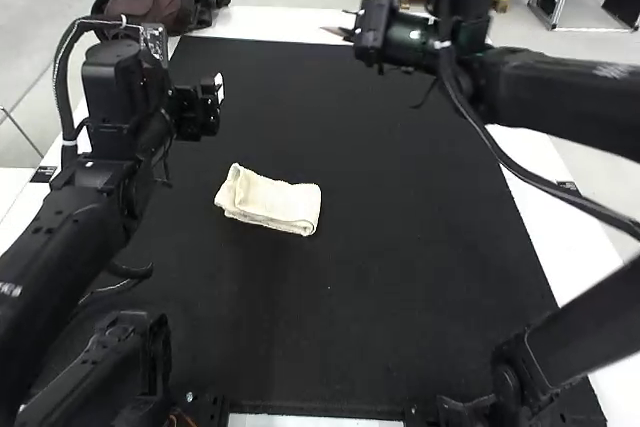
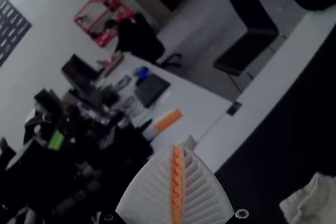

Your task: Fold the towel.

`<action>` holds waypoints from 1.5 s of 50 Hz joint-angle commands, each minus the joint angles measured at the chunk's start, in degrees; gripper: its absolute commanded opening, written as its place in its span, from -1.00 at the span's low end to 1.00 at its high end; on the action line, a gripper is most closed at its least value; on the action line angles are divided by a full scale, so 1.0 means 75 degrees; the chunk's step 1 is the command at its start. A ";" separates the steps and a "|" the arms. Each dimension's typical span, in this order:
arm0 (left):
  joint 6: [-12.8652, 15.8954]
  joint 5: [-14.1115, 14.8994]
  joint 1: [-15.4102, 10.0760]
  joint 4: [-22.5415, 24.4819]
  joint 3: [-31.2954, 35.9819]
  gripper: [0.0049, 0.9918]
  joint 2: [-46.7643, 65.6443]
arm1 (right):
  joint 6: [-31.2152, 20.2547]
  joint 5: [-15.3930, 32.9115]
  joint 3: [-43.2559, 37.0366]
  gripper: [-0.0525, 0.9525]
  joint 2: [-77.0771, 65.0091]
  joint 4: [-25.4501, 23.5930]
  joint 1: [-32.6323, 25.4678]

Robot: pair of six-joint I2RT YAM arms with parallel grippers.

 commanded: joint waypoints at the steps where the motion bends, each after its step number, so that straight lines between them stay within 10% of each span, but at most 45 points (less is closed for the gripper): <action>1: -0.0022 -0.0070 0.0106 -0.0083 0.0268 0.93 -0.0310 | 0.0620 -0.0590 -0.0298 -0.93 -0.0782 0.0055 -0.0324; 43: -0.0385 0.0340 0.0235 -0.0868 0.0292 0.93 -0.3896 | 0.1194 -0.1129 -0.2314 -0.77 -0.6008 -0.0848 -0.2375; 72: -0.0315 0.0141 0.0282 -0.0200 0.0045 0.93 -0.4810 | 0.0409 -0.0144 -0.2700 -0.07 -0.9254 -0.1750 -0.3582; 75: 0.0107 0.0070 0.0282 -0.0071 -0.0072 0.93 -0.4892 | 0.0268 -0.0144 -0.2735 0.32 -0.9418 -0.1797 -0.3723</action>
